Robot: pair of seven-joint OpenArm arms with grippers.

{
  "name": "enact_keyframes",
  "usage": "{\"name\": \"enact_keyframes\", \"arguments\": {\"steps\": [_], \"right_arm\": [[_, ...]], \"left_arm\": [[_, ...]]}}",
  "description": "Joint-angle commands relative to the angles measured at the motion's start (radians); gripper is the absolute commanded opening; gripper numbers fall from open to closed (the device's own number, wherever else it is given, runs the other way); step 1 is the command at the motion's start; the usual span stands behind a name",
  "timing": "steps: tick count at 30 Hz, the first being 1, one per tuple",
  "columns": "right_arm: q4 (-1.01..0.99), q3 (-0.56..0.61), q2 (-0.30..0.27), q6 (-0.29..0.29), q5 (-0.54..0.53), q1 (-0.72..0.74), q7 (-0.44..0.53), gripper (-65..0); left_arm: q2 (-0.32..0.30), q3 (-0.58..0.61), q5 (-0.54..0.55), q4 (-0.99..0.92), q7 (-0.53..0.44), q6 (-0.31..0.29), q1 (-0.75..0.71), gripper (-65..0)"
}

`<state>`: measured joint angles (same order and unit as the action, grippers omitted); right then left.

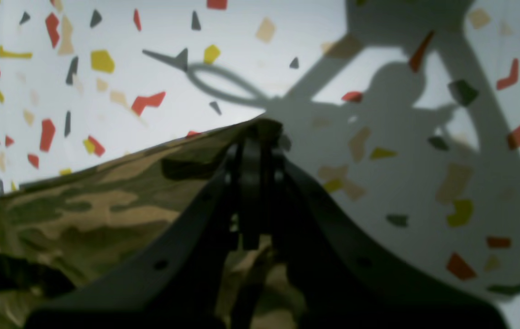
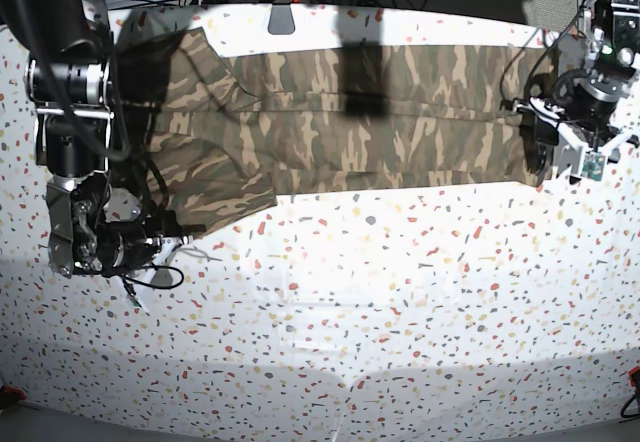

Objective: Fold the T-shirt properly
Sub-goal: 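Pinch the folded shirt's side edge with the right gripper, then fold the held side inward toward the left gripper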

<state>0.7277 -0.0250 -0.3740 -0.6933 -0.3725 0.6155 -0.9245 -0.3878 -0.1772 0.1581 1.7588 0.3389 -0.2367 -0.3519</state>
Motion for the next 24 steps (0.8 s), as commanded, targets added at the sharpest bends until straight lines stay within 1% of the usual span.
{"name": "enact_keyframes", "arguments": {"steps": [1,7,11,14,19,24], "right_arm": [[0.042,-0.001,-0.011,-0.005,-0.028,0.031,-0.004,-65.0],[0.237,-0.001,-0.011,-0.005,-0.179,-0.007,-0.161,-65.0],[0.438,-0.001,-0.011,-0.005,-0.302,-0.111,-0.236,-65.0],[0.602,-0.001,-0.011,-0.005,-0.368,-0.223,-0.264,-65.0],[0.887,-0.001,-0.011,-0.005,-0.423,-0.420,-0.274,-65.0],[1.072,-0.001,-0.011,-0.005,-0.425,-0.565,-0.273,-65.0]], "left_arm": [[-0.014,-0.007,0.003,0.023,-0.024,0.006,0.003,-33.2],[-0.014,-0.007,0.003,0.023,-0.022,0.006,0.003,-33.2],[-0.014,-0.007,0.003,0.022,-0.021,0.006,0.003,-33.2],[-0.014,-0.007,0.003,0.022,-0.021,0.006,0.002,-33.2],[-0.014,-0.007,0.003,0.022,-0.021,0.006,0.002,-33.2],[-0.014,-0.007,0.003,0.022,-0.021,0.006,0.002,-33.2]]}}
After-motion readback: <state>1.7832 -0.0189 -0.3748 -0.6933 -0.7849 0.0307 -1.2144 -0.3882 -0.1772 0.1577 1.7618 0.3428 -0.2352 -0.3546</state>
